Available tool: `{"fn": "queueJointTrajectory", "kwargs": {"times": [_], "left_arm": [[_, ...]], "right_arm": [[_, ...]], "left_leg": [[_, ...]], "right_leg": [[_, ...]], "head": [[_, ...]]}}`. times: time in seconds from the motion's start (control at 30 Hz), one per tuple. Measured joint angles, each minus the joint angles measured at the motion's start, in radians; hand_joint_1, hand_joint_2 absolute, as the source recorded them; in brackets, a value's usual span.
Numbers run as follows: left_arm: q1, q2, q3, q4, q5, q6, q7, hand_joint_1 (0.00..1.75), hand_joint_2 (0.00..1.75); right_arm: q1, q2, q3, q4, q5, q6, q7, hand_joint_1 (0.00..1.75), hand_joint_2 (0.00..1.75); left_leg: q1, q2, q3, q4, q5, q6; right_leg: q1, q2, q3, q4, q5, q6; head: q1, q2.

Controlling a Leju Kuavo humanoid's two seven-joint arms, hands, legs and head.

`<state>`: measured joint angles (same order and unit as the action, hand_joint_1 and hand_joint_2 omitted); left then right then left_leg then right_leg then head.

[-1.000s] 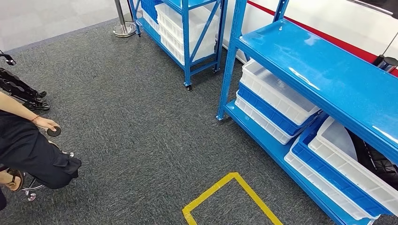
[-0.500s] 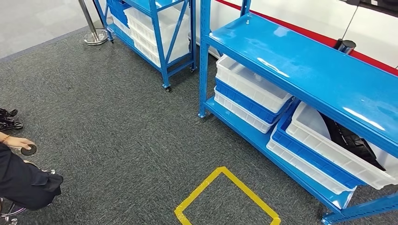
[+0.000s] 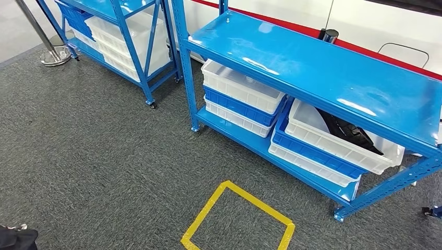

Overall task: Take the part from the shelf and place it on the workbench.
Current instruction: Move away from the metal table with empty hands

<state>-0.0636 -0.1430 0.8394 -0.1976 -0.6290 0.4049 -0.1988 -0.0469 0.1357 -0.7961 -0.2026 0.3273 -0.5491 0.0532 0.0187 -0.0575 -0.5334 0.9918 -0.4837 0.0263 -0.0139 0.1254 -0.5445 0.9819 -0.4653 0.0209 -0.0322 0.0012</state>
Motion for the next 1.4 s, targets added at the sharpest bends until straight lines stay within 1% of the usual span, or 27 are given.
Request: {"fn": "queueJointTrajectory", "kwargs": {"times": [0.07,0.13,0.2,0.23,0.27,0.3,0.33,0.37,0.43,0.5,0.53,0.6,0.67,0.7,0.73,0.77,0.83,0.9,0.97,1.03,1.1,1.17,1.23,1.27,1.3,1.37,1.4], "left_arm": [[-0.001,-0.001,0.001,0.0,0.0,0.001,0.0,0.0,0.0],[-0.001,-0.001,0.002,0.0,-0.002,0.002,-0.001,0.0,0.0],[0.001,-0.001,0.003,0.0,-0.003,0.002,-0.001,0.0,0.0],[0.0,-0.001,0.004,0.0,-0.004,0.002,-0.001,0.0,0.0],[0.0,-0.002,0.004,0.0,-0.005,0.002,-0.001,0.0,0.0],[-0.001,-0.002,0.005,0.0,-0.005,0.002,-0.001,0.0,0.0],[-0.002,-0.002,0.005,0.0,-0.006,0.002,-0.001,0.0,0.0],[-0.002,-0.003,0.005,0.0,-0.006,0.002,-0.001,0.0,0.0],[-0.002,-0.002,0.005,0.0,-0.006,0.002,-0.001,0.0,0.0],[-0.005,-0.002,0.005,0.0,-0.007,0.002,-0.002,0.0,0.0],[-0.007,-0.002,0.005,0.0,-0.007,0.002,-0.002,0.0,0.0],[-0.008,-0.002,0.005,0.0,-0.007,0.002,-0.003,0.0,0.0],[-0.005,-0.003,0.005,0.0,-0.007,0.002,-0.004,0.0,0.0],[-0.003,-0.002,0.005,0.0,-0.007,0.002,-0.004,0.0,0.0],[-0.002,-0.002,0.005,0.0,-0.006,0.002,-0.004,0.0,0.0],[-0.001,-0.002,0.005,0.0,-0.005,0.002,-0.004,0.0,0.0],[-0.001,-0.001,0.005,0.0,-0.002,0.002,-0.006,0.0,0.87],[-0.002,-0.001,0.006,0.0,0.0,0.002,-0.008,0.0,1.75],[-0.003,-0.001,0.008,0.0,0.002,0.003,-0.01,0.0,1.75],[-0.004,-0.003,0.01,0.0,0.002,0.003,-0.011,0.0,1.75],[-0.005,-0.005,0.012,0.0,0.001,0.003,-0.011,0.0,1.75],[-0.004,-0.006,0.014,0.0,-0.001,0.003,-0.012,0.0,1.75],[-0.003,-0.006,0.015,0.0,-0.003,0.003,-0.012,0.0,0.87],[-0.002,-0.006,0.015,0.0,-0.004,0.003,-0.012,0.0,0.44],[-0.003,-0.007,0.015,0.0,-0.007,0.002,-0.012,0.0,0.0],[-0.004,-0.008,0.015,0.0,-0.011,0.001,-0.01,0.0,0.0],[-0.006,-0.008,0.015,0.0,-0.012,0.0,-0.01,0.0,0.0]], "right_arm": [[0.001,-0.001,0.0,0.0,0.0,0.0,0.0,0.0,0.0],[-0.002,-0.001,0.0,0.0,0.0,-0.001,0.001,0.0,0.0],[-0.004,-0.001,0.0,0.0,0.0,-0.001,0.001,0.0,0.0],[-0.002,-0.001,0.0,0.0,-0.001,-0.001,0.001,0.0,0.0],[-0.001,-0.002,0.0,0.0,-0.001,0.0,0.001,0.0,0.0],[0.0,-0.002,0.0,0.0,-0.001,0.0,0.001,0.0,0.0],[0.001,-0.003,0.0,0.0,-0.002,0.0,0.001,0.0,0.0],[-0.001,-0.003,0.0,0.0,-0.002,0.001,0.001,0.0,0.0],[-0.005,-0.002,0.0,0.0,-0.002,0.001,0.0,0.0,0.0],[-0.005,-0.002,0.0,0.0,-0.002,0.002,0.0,0.0,0.0],[-0.004,-0.002,0.0,0.0,-0.002,0.002,0.0,0.0,0.0],[-0.004,-0.002,0.0,0.0,-0.002,0.002,0.0,0.0,0.0],[-0.005,-0.001,0.0,0.0,-0.002,0.002,0.0,0.0,0.0],[-0.004,-0.001,0.0,0.0,-0.002,0.002,-0.001,0.0,0.0],[-0.002,0.0,0.0,0.0,-0.002,0.002,-0.002,0.0,0.0],[-0.001,-0.001,0.0,0.0,-0.001,0.003,-0.003,0.0,0.0],[0.001,-0.001,-0.001,0.0,-0.001,0.003,-0.005,0.0,0.0],[-0.001,0.0,-0.001,0.0,0.0,0.005,-0.007,0.0,0.0],[-0.001,0.0,-0.001,0.0,0.0,0.009,-0.009,0.0,0.0],[0.001,-0.002,-0.001,0.0,0.0,0.011,-0.011,0.0,0.0],[0.0,-0.004,-0.002,0.0,0.0,0.011,-0.012,0.0,0.0],[-0.002,-0.006,-0.004,0.0,-0.001,0.011,-0.012,0.0,0.0],[-0.002,-0.008,-0.006,0.0,-0.001,0.01,-0.013,0.0,0.0],[-0.001,-0.008,-0.006,0.0,0.0,0.009,-0.014,0.0,0.0],[0.001,-0.009,-0.006,0.0,0.001,0.007,-0.014,0.0,0.0],[0.002,-0.011,-0.006,0.0,0.01,0.003,-0.015,0.0,0.0],[0.002,-0.011,-0.006,0.0,0.018,0.0,-0.013,0.0,0.0]], "left_leg": [[0.003,0.025,0.008,-0.012,0.008,0.015],[0.001,0.053,0.012,-0.018,0.012,0.023],[-0.002,0.083,0.01,-0.017,0.012,0.024],[-0.002,0.096,0.01,-0.017,0.011,0.023],[-0.002,0.109,0.011,-0.017,0.01,0.022],[-0.001,0.119,0.012,-0.016,0.008,0.02],[-0.002,0.128,0.015,-0.016,0.006,0.017],[-0.004,0.138,0.018,-0.015,0.002,0.011],[-0.009,0.157,0.026,-0.013,-0.006,-0.003],[-0.007,0.177,0.034,-0.015,-0.011,-0.016],[-0.004,0.173,0.037,-0.01,-0.017,-0.022],[0.003,0.129,0.017,0.048,-0.062,-0.032],[0.005,0.075,-0.043,0.18,-0.136,-0.037],[0.004,0.064,-0.075,0.241,-0.159,-0.037],[0.004,0.06,-0.095,0.274,-0.162,-0.036],[0.003,0.057,-0.097,0.268,-0.143,-0.032],[0.003,0.038,-0.049,0.152,-0.064,-0.02],[0.001,0.003,0.001,0.035,-0.013,-0.01],[-0.003,-0.006,0.013,0.002,-0.007,-0.004],[-0.005,0.016,0.014,-0.005,0.0,0.005],[-0.001,0.039,0.014,-0.016,0.008,0.017],[-0.003,0.065,0.012,-0.018,0.011,0.023],[-0.005,0.092,0.01,-0.018,0.01,0.025],[-0.006,0.103,0.01,-0.018,0.009,0.024],[-0.006,0.111,0.011,-0.017,0.009,0.023],[-0.007,0.122,0.013,-0.015,0.005,0.017],[-0.009,0.126,0.014,-0.013,0.002,0.012]], "right_leg": [[0.001,-0.029,-0.019,0.036,-0.02,0.004],[0.002,-0.084,-0.075,0.147,-0.074,-0.001],[-0.001,-0.109,-0.137,0.27,-0.119,0.001],[-0.003,-0.114,-0.147,0.29,-0.121,0.008],[-0.005,-0.12,-0.136,0.269,-0.107,0.017],[-0.007,-0.129,-0.104,0.21,-0.083,0.027],[-0.008,-0.154,-0.062,0.132,-0.057,0.033],[-0.008,-0.18,-0.027,0.065,-0.034,0.035],[-0.004,-0.208,0.005,0.001,-0.012,0.022],[-0.002,-0.186,0.005,-0.001,-0.006,0.004],[-0.003,-0.175,0.007,-0.003,-0.004,-0.004],[-0.008,-0.152,0.011,-0.007,0.004,-0.016],[-0.007,-0.13,0.007,-0.007,0.007,-0.021],[-0.005,-0.117,0.006,-0.006,0.007,-0.021],[-0.002,-0.104,0.006,-0.006,0.007,-0.021],[0.0,-0.09,0.007,-0.005,0.007,-0.021],[0.003,-0.064,0.011,-0.005,0.007,-0.021],[0.007,-0.043,0.011,-0.003,0.007,-0.018],[0.008,-0.026,0.004,-0.003,0.01,-0.009],[0.005,-0.017,-0.007,-0.001,0.011,0.002],[0.006,-0.05,-0.037,0.051,-0.018,0.003],[0.005,-0.095,-0.1,0.179,-0.08,-0.003],[0.001,-0.111,-0.149,0.285,-0.119,0.001],[0.0,-0.115,-0.147,0.288,-0.116,0.01],[-0.003,-0.12,-0.122,0.246,-0.098,0.02],[-0.006,-0.133,-0.037,0.096,-0.048,0.034],[-0.006,-0.138,-0.003,0.036,-0.028,0.033]], "head": [[0.006,0.0],[0.017,0.0],[0.023,0.0],[0.023,0.0],[0.024,0.0],[0.025,0.0],[0.026,0.0],[0.028,0.0],[0.027,0.0],[0.024,0.0],[0.024,0.0],[0.017,0.0],[0.008,0.0],[0.005,0.0],[0.004,0.0],[0.004,0.0],[0.003,0.0],[0.003,0.0],[0.002,0.0],[0.002,0.0],[0.009,0.0],[0.019,0.0],[0.021,0.0],[0.021,0.0],[0.021,0.0],[0.022,0.0],[0.021,0.0]]}}
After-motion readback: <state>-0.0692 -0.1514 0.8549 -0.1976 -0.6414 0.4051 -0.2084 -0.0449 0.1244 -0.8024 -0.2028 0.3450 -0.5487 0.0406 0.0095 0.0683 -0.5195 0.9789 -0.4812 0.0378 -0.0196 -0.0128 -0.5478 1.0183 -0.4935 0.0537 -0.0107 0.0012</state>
